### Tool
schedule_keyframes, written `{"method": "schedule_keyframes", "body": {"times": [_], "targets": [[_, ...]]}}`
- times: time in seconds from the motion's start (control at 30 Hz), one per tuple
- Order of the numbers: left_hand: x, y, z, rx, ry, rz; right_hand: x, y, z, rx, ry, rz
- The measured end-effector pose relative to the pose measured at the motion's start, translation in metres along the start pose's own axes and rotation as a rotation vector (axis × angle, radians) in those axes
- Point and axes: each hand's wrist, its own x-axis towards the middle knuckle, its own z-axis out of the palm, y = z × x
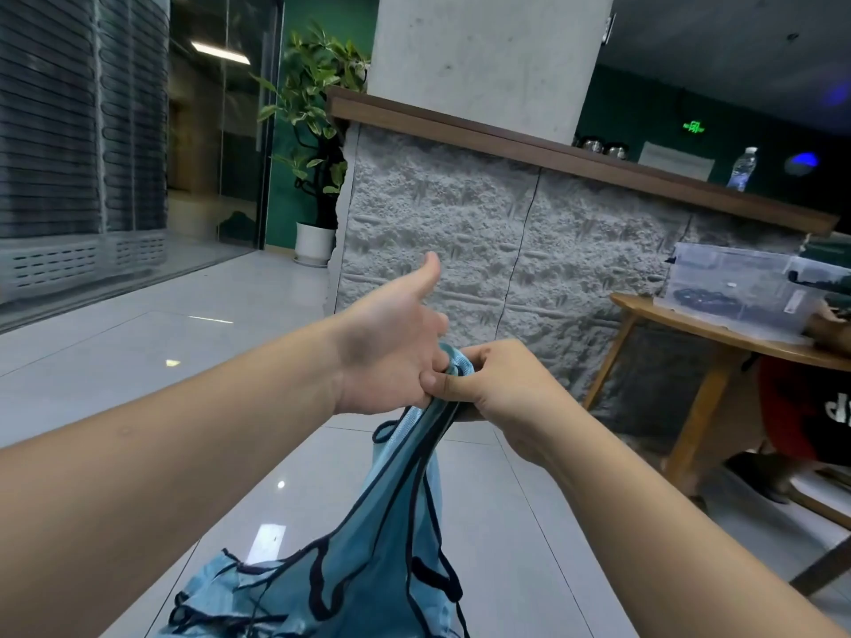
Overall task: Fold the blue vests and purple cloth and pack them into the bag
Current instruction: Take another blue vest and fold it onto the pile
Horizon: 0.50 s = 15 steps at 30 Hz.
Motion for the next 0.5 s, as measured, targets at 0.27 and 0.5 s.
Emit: {"method": "schedule_keyframes", "body": {"times": [0.27, 0.5], "targets": [[-0.004, 0.007, -0.004, 0.194, 0.168, 0.052, 0.009, 0.004, -0.006, -0.077, 0.193, 0.032], [0.013, -0.046, -0.062, 0.907, 0.558, 0.125, 0.005, 0.003, -0.037, 0.064, 0.175, 0.019]]}}
